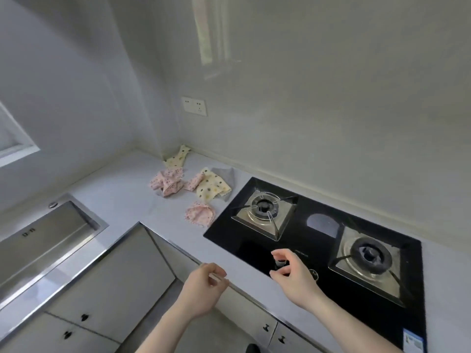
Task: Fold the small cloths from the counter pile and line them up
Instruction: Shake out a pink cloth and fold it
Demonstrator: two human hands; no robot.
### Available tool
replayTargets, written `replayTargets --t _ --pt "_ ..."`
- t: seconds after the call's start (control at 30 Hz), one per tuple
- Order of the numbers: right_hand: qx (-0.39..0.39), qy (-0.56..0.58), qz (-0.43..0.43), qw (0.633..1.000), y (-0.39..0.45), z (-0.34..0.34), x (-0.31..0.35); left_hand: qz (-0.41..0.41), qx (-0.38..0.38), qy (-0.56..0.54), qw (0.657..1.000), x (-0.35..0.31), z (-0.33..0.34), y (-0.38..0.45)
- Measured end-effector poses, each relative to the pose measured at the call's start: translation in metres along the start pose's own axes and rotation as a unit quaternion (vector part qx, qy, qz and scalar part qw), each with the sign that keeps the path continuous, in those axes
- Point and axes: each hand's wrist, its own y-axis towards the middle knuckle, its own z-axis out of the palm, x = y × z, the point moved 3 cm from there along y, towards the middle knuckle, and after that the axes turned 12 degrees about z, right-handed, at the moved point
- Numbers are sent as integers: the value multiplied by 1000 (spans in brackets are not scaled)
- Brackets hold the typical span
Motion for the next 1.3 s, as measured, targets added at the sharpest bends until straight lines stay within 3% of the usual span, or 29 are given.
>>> replayTargets --t 0.37,0.6,0.8,1.13,1.3 --pt "103 -60 -13 993 121 97 73 -84 -7 54 995 100 -91 88" --pt "97 -84 -12 992 178 130 111 -116 29 30 992 141 -113 153" --pt "41 -93 9 995 203 151 129 -82 89 69 990 176 -130 229" --pt "-108 -63 73 990 236 221 147 -6 255 108 961 264 -137 311" --pt "-132 -91 85 983 268 252 147 57 241 50 968 294 -139 321"
